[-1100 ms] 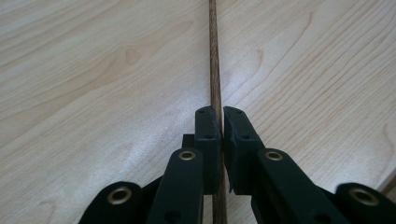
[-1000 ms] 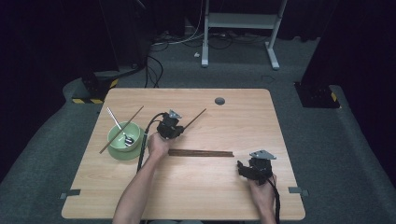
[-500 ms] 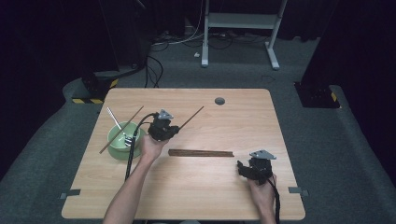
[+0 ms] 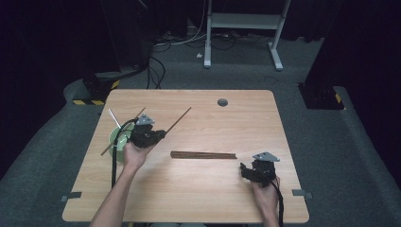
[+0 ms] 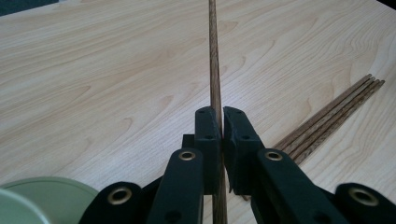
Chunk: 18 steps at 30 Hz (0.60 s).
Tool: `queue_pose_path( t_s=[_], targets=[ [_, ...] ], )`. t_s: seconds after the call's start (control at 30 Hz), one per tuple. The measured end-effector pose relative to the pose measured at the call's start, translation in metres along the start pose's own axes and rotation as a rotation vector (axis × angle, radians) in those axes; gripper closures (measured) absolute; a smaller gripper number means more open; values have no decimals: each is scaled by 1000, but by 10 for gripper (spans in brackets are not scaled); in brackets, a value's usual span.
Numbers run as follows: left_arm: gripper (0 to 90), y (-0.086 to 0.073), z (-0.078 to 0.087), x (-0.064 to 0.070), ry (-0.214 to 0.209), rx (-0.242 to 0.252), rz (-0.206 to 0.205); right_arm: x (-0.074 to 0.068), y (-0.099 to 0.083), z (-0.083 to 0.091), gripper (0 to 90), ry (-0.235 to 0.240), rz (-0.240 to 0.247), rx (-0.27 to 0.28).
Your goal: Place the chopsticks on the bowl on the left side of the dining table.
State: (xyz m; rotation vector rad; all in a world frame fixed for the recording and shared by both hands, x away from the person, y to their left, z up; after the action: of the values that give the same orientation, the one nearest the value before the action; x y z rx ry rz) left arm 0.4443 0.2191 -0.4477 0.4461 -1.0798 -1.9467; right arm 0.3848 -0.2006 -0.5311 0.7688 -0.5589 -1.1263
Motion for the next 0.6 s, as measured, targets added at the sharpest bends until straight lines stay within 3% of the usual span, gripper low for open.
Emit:
queue_pose_path(
  t_s=[0.4,0.6],
  targets=[
    [845,6,11,4,-2,-5,-18,0,0,0,251,0,0,0],
    [845,4,12,1,15,-36,-55,0,0,0,251,0,0,0]
  ],
)
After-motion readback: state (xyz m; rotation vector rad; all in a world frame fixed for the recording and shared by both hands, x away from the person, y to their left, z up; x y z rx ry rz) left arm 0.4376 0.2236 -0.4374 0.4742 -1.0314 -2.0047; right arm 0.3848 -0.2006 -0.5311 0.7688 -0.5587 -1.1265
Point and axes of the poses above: each handheld gripper's, and its own axes: z roughly backward along the jaws, y roughly out of its top, x roughly to its right, the point moved 1 cm from there along -z, roughly forward along the jaws, and after that the axes turned 5 degrees about x, right-handed, at the moved point
